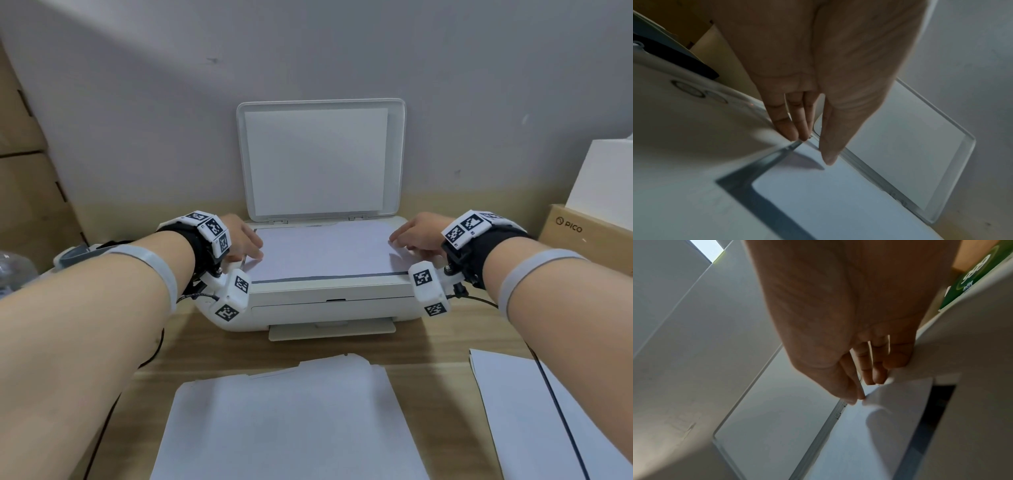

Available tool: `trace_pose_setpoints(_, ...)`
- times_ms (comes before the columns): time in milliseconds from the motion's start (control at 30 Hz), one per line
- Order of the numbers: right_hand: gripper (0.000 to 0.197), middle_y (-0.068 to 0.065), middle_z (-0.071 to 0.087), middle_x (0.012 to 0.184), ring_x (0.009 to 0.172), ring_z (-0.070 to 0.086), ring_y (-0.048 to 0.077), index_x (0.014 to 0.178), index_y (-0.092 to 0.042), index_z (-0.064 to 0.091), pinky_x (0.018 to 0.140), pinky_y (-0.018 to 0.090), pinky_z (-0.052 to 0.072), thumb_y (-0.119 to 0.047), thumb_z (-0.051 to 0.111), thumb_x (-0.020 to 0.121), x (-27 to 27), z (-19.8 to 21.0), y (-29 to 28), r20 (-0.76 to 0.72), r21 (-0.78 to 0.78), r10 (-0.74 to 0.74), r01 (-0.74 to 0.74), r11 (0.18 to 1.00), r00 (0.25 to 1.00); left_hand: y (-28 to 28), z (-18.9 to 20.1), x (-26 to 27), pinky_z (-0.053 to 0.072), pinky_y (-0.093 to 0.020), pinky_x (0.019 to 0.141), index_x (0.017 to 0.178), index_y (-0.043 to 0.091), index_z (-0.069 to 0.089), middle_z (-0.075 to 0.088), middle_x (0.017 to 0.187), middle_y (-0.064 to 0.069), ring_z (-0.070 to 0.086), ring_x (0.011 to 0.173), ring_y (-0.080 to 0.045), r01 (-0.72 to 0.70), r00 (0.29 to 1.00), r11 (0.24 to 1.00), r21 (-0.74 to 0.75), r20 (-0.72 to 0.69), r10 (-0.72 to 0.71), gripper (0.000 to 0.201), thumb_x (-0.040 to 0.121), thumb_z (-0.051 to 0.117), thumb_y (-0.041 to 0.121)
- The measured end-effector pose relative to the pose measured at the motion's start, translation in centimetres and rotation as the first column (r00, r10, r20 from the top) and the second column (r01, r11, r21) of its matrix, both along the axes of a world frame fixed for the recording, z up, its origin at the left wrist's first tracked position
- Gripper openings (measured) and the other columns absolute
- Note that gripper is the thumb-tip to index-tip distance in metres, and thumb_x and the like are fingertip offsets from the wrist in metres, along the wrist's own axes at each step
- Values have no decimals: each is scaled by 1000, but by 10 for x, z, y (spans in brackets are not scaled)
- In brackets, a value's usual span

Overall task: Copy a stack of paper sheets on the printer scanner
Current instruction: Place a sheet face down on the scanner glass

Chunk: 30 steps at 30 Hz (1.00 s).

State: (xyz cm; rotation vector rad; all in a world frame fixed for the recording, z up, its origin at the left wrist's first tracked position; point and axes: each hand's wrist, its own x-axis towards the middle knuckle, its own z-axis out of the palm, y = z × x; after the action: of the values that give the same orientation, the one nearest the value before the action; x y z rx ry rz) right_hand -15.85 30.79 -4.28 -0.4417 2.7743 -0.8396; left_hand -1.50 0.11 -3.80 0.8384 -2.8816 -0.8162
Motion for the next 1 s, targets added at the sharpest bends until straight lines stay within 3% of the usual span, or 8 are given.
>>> trace_pose_setpoints(133, 29, 13, 72, 87, 58, 55, 26, 109, -13, 74, 60, 29, 47, -27, 63, 86, 1, 0, -1, -35, 81, 22, -19, 997, 999, 1, -1, -2, 49, -25, 70, 100, 23, 75, 66, 71, 0, 54, 61, -17, 4, 1000, 999, -42, 10, -3, 17, 83, 75, 25)
trace_pose_setpoints(300, 25, 7, 64, 80, 60, 54, 24, 106, -16, 75, 60, 30, 47, -27, 63, 87, 0, 1, -1, -2, 98, 43, -42, 994, 999, -5, 0, -7, 57, -42, 79, 101, 11, 75, 68, 76, -10, 55, 64, -25, -8, 999, 999, 49, 53, 6, 23, 82, 73, 25)
trace_pose_setpoints(467, 23, 3, 63, 105, 91, 60, 14, 115, -11, 67, 70, 29, 50, -20, 62, 94, -14, 15, -1, 110, -211, -19, 42, 977, 994, -17, 22, -21, 52, -42, 86, 110, 10, 68, 71, 99, -6, 67, 92, -27, -74, 994, 952, 296, -60, 96, 30, 84, 70, 25)
trace_pose_setpoints(567, 27, 4, 55, 96, 82, 55, 16, 118, -9, 64, 67, 29, 47, -21, 61, 94, -25, 29, -2, 121, -336, -59, 97, 937, 991, -23, 40, -35, 47, -38, 74, 108, 11, 60, 56, 77, -6, 53, 68, -22, -57, 947, 875, 480, -252, 200, 28, 82, 68, 17)
trace_pose_setpoints(633, 28, 8, 57, 103, 87, 55, 19, 120, -8, 62, 68, 30, 48, -20, 60, 95, -35, 37, -4, 123, -407, -84, 127, 905, 989, -26, 49, -48, 48, -39, 82, 120, 18, 54, 54, 90, -6, 55, 75, -22, -39, 891, 825, 563, -355, 284, 33, 89, 63, 13)
trace_pose_setpoints(733, 26, 11, 56, 116, 99, 56, 22, 121, -9, 58, 72, 32, 50, -18, 55, 98, -47, 44, -8, 94, -499, -87, 122, 858, 992, -29, 57, -69, 56, -42, 84, 144, 17, 35, 51, 125, -8, 65, 99, -25, -8, 837, 796, 606, -432, 337, 59, 91, 61, 10)
trace_pose_setpoints(833, 21, 11, 54, 118, 100, 54, 23, 119, -13, 53, 84, 39, 51, -18, 52, 99, -62, 46, -13, 67, -547, -104, 124, 828, 992, -32, 57, -93, 55, -40, 87, 146, 16, 28, 48, 120, -9, 66, 103, -26, 29, 798, 776, 630, -482, 361, 65, 91, 61, 9)
trace_pose_setpoints(1000, 56, 8, 41, 144, 117, 49, 24, 149, -17, 31, 94, 45, 50, -27, 54, 99, -77, 55, -23, 39, -619, -120, 118, 777, 992, -42, 64, -109, 56, -38, 84, 137, 11, 40, 51, 118, -10, 65, 91, -21, -40, 758, 805, 592, -507, 410, 56, 87, 64, 18)
